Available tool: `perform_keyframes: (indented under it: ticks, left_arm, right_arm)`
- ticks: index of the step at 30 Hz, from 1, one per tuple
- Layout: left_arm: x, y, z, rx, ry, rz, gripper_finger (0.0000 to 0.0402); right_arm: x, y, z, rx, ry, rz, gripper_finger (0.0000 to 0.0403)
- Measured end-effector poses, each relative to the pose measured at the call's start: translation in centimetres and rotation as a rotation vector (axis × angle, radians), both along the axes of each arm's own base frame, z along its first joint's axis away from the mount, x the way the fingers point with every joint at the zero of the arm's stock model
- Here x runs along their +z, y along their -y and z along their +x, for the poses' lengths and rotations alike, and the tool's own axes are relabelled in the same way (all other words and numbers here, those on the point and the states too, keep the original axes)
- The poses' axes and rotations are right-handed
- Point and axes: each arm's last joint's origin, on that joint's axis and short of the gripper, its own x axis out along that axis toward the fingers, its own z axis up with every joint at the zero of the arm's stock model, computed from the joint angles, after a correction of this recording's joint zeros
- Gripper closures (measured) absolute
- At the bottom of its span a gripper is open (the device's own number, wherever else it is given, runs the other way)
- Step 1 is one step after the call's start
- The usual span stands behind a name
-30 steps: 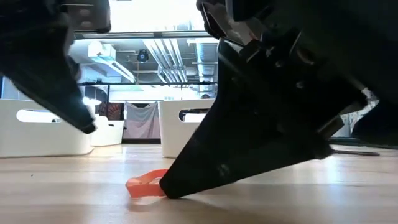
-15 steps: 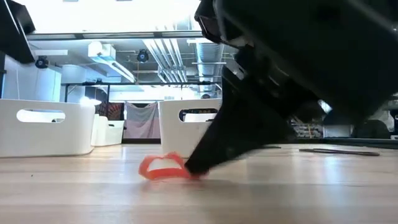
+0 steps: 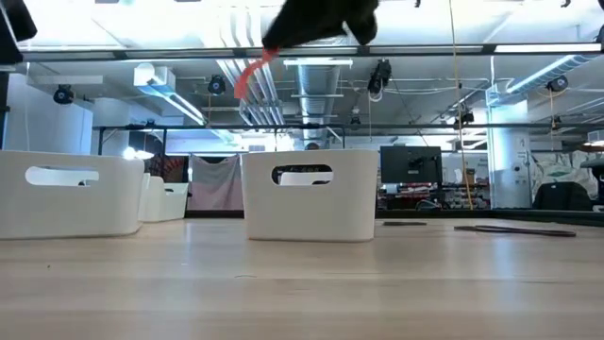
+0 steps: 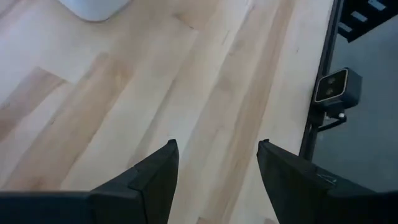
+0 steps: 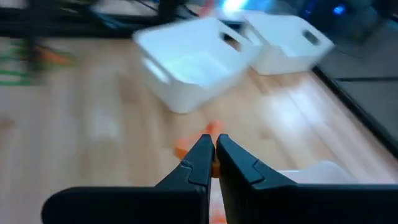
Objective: Sort rubber bands into baskets
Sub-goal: Put the orange rubber band into the bottom right white bin
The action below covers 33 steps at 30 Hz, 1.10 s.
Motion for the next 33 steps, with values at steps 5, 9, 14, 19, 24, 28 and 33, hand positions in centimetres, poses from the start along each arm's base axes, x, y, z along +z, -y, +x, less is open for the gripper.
perform_keyframes:
  ticks: [5,9,14,19,24,28,33]
  left_arm:
    - [-1.2,1.1,0.1,-0.001,-0.054,-0.075,0.0198]
    - [-2.1,2.2,-0.4,0.003,-0.127,-0.151,0.0198]
    - [-3.0,3.6,-1.2,0.048,-0.142,-0.221,0.0198]
    - [-3.2,3.9,-1.4,0.091,-0.108,-0.228,0.0198]
    - [-3.2,3.9,-1.4,0.068,-0.104,-0.205,0.0198]
    - [-2.9,3.6,-1.6,0.050,-0.116,-0.176,0.0198]
    - [-2.1,2.8,-3.1,0.026,-0.225,-0.157,0.0198]
  right_arm:
    - [-1.8,4.2,1.1,-0.109,-0.113,-0.034,0.0390]
    - [-4.0,6.6,1.6,-0.249,-0.171,0.050,0.0390]
    - [-5.2,9.3,1.6,-0.321,-0.240,0.263,0.0390]
    - [-6.1,11.2,1.6,-0.326,-0.324,0.414,0.0384]
    - [-6.3,12.3,1.1,-0.356,-0.389,0.476,0.0336]
    - [-4.8,12.3,1.1,-0.304,-0.431,0.554,0.0283]
    - [-0.3,11.2,1.0,-0.227,-0.397,0.540,0.0238]
